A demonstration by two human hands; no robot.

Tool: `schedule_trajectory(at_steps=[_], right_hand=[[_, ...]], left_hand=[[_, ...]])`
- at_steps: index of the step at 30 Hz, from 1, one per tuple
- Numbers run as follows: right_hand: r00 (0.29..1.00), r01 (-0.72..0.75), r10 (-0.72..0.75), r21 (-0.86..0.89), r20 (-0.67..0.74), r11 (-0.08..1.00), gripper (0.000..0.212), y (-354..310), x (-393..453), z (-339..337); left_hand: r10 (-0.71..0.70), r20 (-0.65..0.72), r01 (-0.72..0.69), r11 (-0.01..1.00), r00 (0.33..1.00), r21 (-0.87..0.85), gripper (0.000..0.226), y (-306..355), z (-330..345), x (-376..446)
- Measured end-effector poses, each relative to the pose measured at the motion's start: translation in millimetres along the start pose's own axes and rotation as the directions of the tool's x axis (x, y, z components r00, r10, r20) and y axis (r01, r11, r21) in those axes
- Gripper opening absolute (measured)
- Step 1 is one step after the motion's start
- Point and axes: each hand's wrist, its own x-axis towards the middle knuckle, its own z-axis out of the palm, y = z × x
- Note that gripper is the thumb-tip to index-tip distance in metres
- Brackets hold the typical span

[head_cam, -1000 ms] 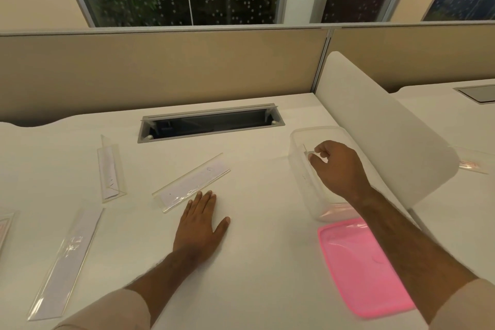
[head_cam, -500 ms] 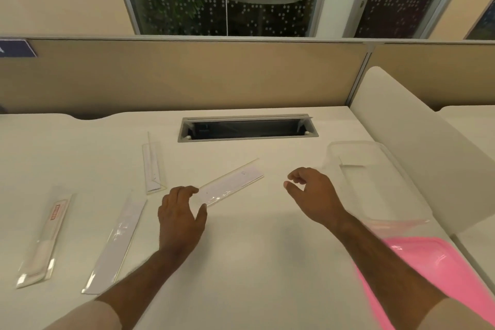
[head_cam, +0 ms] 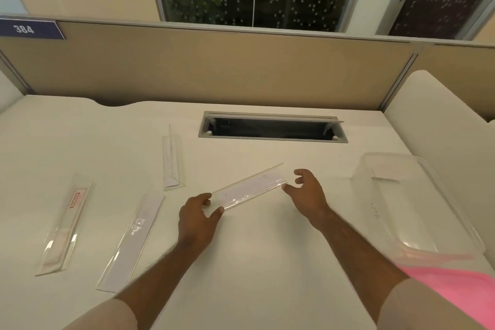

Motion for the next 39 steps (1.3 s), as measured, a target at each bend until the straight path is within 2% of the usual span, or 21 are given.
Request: schedule_trajectory(at_steps=[4, 7, 9, 13, 19, 22, 26, 30, 33, 36, 39], right_hand=[[0.997, -0.073, 0.070, 0.101, 0.031, 0.992, 0.059, -1, 12, 11], [0.996, -0.080, 0.075, 0.130, 0.042, 0.988, 0.068, -2, 15, 18], [0.995, -0.099, 0.098, 0.117, 0.019, 0.988, 0.072, -4, 20, 23], [0.990, -0.132, 0.135, 0.076, -0.037, 0.988, 0.071, -11, 32, 25], [0.982, -0.181, 0.178, 0.049, 0.062, 0.982, 0.052, -14, 35, 26], [0.987, -0.142, 0.137, 0.051, 0.081, 0.989, 0.039, -5, 35, 30], [0.993, -0.095, 0.089, 0.075, 0.071, 0.993, 0.032, -1, 29, 32], [0.996, -0.002, 0.005, 0.036, -0.088, 0.999, 0.022, 0, 20, 23], [0.983, 0.067, -0.058, 0.047, -0.176, 0.997, 0.012, 2, 13, 8], [0.982, 0.115, -0.112, 0.011, -0.153, 0.993, 0.018, 6, 4, -5], [0.986, 0.164, -0.162, 0.037, -0.039, 0.986, 0.028, 8, -10, -16]], left_hand=[[-0.016, -0.040, 0.012, 0.994, 0.999, -0.109, 0.037, 3, 6, 5], [-0.024, -0.013, 0.022, 0.986, 1.000, -0.163, 0.054, 6, 6, 5], [0.001, 0.028, 0.002, 0.992, 1.000, -0.129, 0.059, 8, 7, 9], [0.057, 0.103, -0.055, 0.998, 0.993, -0.023, 0.031, 12, 9, 17], [0.114, 0.073, -0.117, 0.993, 0.991, 0.034, 0.032, 8, 13, 11], [0.139, 0.057, -0.143, 0.988, 0.989, 0.059, 0.029, 7, 15, 8], [0.157, 0.003, -0.156, 0.985, 0.988, 0.071, 0.017, 9, 18, 5], [0.127, -0.118, -0.127, 0.992, 0.985, 0.009, 0.014, 10, 14, 8], [0.149, -0.139, -0.156, 0.987, 0.979, -0.039, 0.018, 8, 4, 5], [0.184, -0.135, -0.193, 0.980, 0.974, -0.049, 0.022, 4, -7, -3], [0.202, -0.120, -0.215, 0.970, 0.972, -0.112, 0.027, 3, -19, -13]])
